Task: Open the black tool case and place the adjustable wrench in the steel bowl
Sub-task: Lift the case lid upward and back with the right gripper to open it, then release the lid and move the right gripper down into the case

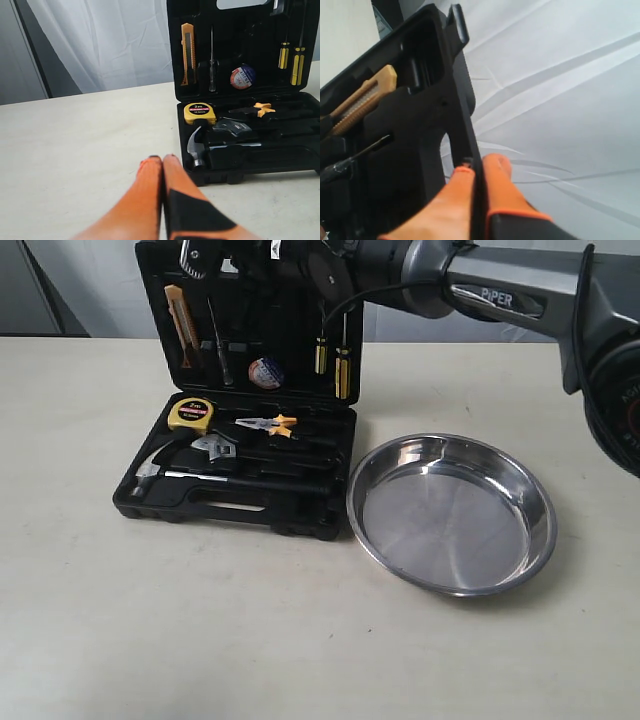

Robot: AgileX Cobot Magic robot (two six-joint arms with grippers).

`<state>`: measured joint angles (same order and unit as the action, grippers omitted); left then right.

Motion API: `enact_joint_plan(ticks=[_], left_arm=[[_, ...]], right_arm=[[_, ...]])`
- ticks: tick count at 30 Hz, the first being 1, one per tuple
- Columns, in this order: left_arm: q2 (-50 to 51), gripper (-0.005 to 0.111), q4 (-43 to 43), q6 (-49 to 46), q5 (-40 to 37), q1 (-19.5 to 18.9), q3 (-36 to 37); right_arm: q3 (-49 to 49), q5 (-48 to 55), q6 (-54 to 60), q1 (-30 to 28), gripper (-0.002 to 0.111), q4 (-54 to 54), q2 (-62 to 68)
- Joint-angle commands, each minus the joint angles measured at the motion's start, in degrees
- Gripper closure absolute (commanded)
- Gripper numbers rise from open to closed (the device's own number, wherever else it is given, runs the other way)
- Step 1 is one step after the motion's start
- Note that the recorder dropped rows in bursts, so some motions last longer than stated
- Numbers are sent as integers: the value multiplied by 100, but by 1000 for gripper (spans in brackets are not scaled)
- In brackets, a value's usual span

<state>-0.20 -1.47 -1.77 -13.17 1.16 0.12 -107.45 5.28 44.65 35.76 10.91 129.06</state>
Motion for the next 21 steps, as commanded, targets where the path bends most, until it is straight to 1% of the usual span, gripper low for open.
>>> enact_joint_plan(ticks=[1,2,4,5,10,14,16,18,21], left_arm=[[20,106,-21,5,-12,6,-12],[20,106,-21,5,-12,6,-12],[20,106,-21,5,-12,6,-12],[20,106,-21,5,-12,6,-12],[20,106,-21,5,-12,6,-12],[20,106,-21,5,-12,6,-12],[20,106,-21,5,-12,6,-12],[20,106,-21,5,-12,6,-12],[20,106,-21,5,-12,6,-12]], right_arm=[[306,1733,-466,69,77,-202,576],[306,1746,-477,69,68,-176,576],[306,1746,-477,69,57,-157,576],[306,1746,-477,69,56,-147,576],[306,1746,-557,69,60,-78,576],[306,1685,-887,69,60,290,576],[306,1685,-1316,69,60,860,576],[306,1685,-2188,69,60,1753,576],[306,1724,-3801,22,60,3295,576]])
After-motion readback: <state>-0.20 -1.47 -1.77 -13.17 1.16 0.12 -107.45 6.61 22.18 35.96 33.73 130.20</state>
